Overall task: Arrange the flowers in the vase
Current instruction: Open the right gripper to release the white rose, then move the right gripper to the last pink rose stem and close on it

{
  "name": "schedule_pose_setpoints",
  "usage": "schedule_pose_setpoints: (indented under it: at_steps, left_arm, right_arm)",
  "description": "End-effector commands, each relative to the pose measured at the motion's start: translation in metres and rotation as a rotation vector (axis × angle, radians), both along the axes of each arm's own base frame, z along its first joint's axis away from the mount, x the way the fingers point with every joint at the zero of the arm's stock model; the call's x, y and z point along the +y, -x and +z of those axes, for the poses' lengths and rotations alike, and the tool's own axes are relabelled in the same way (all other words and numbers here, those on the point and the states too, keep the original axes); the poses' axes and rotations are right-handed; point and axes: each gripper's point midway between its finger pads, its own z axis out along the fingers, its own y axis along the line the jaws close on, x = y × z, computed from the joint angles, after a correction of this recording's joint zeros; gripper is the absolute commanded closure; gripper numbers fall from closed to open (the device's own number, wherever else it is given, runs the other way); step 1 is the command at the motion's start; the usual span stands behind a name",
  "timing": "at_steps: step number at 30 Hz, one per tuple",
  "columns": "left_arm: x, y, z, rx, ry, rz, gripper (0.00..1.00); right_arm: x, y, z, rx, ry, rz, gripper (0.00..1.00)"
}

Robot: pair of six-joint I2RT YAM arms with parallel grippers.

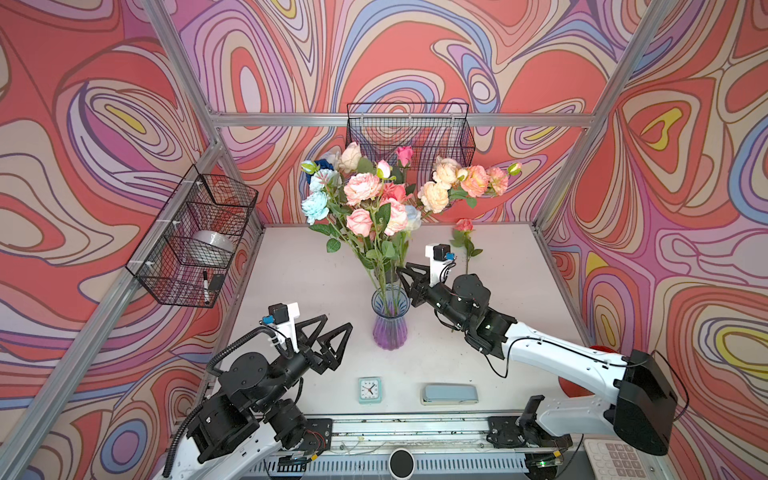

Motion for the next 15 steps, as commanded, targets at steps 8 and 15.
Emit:
schedule_pose_setpoints:
  at_steps: [8,15]
  left_arm:
    - [-0.003,0.001,0.011,-0.027,0.004,-0.016,0.00]
    - [-0.002,0.000,0.004,-0.013,-0.006,-0.010,0.00]
  right_arm:
    - [-0.044,0.037,-0.007,0.170,0.041,-0.029,0.50]
    - [-0.090,0.040,-0.055,0.321,0.131,-0.217,0.40]
